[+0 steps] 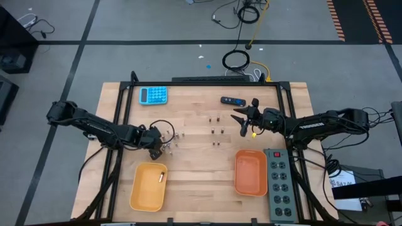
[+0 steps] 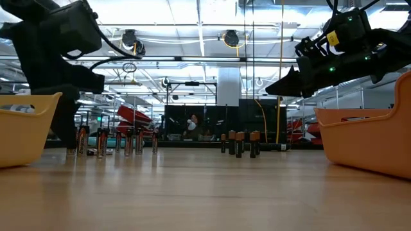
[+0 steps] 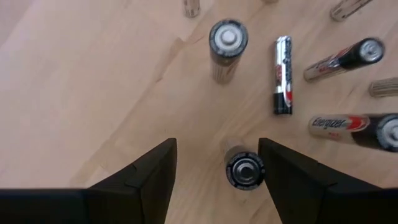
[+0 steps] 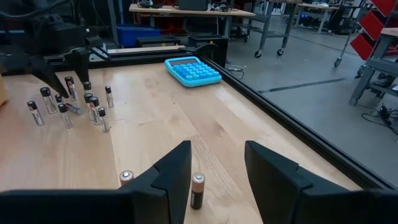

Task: Sort batteries
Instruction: Put the silver battery into the yellow bin

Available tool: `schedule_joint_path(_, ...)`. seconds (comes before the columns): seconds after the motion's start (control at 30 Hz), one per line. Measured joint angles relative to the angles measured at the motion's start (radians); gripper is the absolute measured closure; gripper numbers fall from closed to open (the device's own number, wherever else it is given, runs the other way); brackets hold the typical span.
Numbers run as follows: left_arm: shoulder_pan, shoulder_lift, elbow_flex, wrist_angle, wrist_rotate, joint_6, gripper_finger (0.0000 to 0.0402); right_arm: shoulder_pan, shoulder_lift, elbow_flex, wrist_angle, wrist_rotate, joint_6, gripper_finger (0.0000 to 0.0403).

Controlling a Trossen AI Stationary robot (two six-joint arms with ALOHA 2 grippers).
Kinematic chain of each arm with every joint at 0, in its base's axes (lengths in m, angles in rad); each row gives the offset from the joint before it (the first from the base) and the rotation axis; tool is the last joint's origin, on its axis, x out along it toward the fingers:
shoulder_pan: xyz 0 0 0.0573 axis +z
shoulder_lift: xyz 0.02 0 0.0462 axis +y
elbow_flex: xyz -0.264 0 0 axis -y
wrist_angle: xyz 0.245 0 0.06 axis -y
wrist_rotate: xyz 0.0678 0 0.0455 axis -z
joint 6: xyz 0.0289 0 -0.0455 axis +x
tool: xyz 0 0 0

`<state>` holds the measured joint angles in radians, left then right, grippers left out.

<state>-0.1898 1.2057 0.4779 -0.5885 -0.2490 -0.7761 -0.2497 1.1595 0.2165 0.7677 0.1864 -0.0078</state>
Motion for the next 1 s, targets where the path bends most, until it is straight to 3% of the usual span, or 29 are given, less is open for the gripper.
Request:
schedule_joint_path(0.2, 0.000, 0.000, -0.002, 0.007, -0.011, 0.006, 0.0209, 0.000, 0.000, 0.000, 0.000, 0.000, 0.000, 0.0259)
schedule_joint_path(0.43, 0.000, 0.000, -0.001, 0.013, -0.003, 0.039, 0.0352, 0.000, 0.000, 0.000, -0.001, 0.000, 0.000, 0.0259)
schedule_joint_path(0.63, 0.000, -0.005, 0.026, 0.010, -0.004, 0.054, 0.0349, 0.000, 0.000, 0.000, -0.002, 0.000, 0.000, 0.0259)
schedule_joint_path(0.9, 0.000, -0.118, 0.222, -0.294, -0.041, 0.075, 0.0349, 0.000, 0.000, 0.000, -0.003, 0.000, 0.008, 0.0259)
schedule_joint_path(1.0, 0.000, -0.182, 0.292, -0.341, -0.008, 0.050, 0.0349, 0.000, 0.000, 0.000, -0.003, 0.000, 0.015, 0.0259)
